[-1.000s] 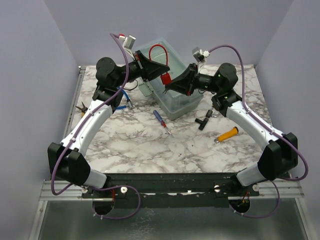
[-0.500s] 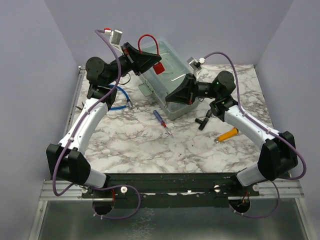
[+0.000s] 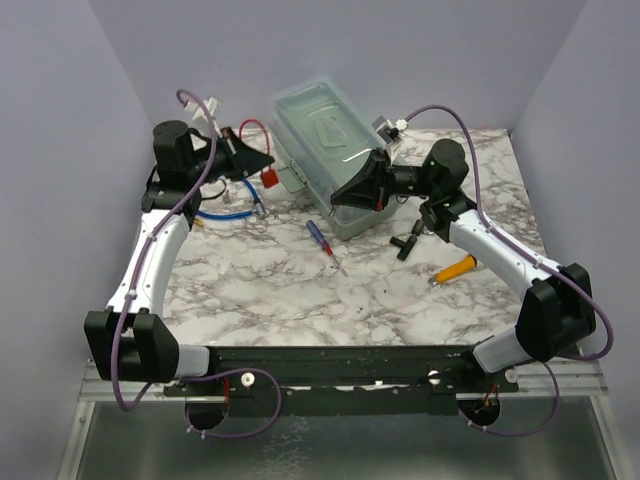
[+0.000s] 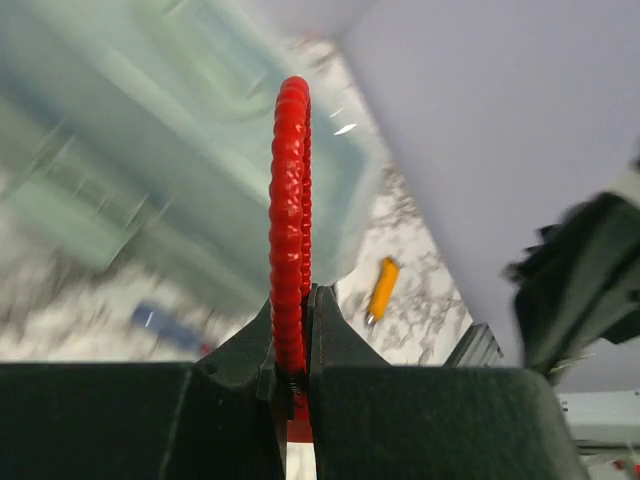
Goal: Lock with the key
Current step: Place the lock at the center of the board.
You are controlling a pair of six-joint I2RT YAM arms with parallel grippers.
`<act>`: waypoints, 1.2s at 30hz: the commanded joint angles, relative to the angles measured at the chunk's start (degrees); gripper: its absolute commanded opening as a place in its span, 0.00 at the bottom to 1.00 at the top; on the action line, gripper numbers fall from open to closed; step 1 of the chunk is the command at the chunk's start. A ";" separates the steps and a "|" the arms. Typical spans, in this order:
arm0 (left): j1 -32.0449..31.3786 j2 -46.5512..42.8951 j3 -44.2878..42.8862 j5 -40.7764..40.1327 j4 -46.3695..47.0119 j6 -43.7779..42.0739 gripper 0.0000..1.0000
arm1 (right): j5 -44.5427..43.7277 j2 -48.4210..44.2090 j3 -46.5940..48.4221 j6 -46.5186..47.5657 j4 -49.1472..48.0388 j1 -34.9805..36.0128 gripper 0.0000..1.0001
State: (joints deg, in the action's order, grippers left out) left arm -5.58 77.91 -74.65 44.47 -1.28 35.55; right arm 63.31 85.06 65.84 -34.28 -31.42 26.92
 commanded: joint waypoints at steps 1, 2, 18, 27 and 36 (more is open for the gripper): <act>8.26 -4.86 8.10 -2.21 -24.18 -5.55 0.00 | 0.34 -1.57 1.28 2.77 1.66 0.24 0.00; 9.94 -5.51 9.63 -3.17 -26.81 -5.64 0.00 | 0.35 -1.54 1.15 2.81 1.49 0.26 0.00; 19.40 -2.96 30.38 -12.46 -27.93 9.19 0.00 | 0.35 -1.39 0.54 3.02 1.23 0.23 0.00; 19.38 4.17 32.46 -10.03 -13.59 12.63 0.00 | 0.60 -1.50 0.09 3.28 1.30 0.24 0.00; 19.00 12.65 30.05 -8.38 -8.02 14.18 0.05 | 0.82 -0.47 0.39 2.75 0.33 0.31 0.00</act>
State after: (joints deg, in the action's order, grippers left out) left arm 13.54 88.42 -42.50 33.67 -13.82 48.36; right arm 63.33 85.06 65.84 -31.86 -30.33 26.92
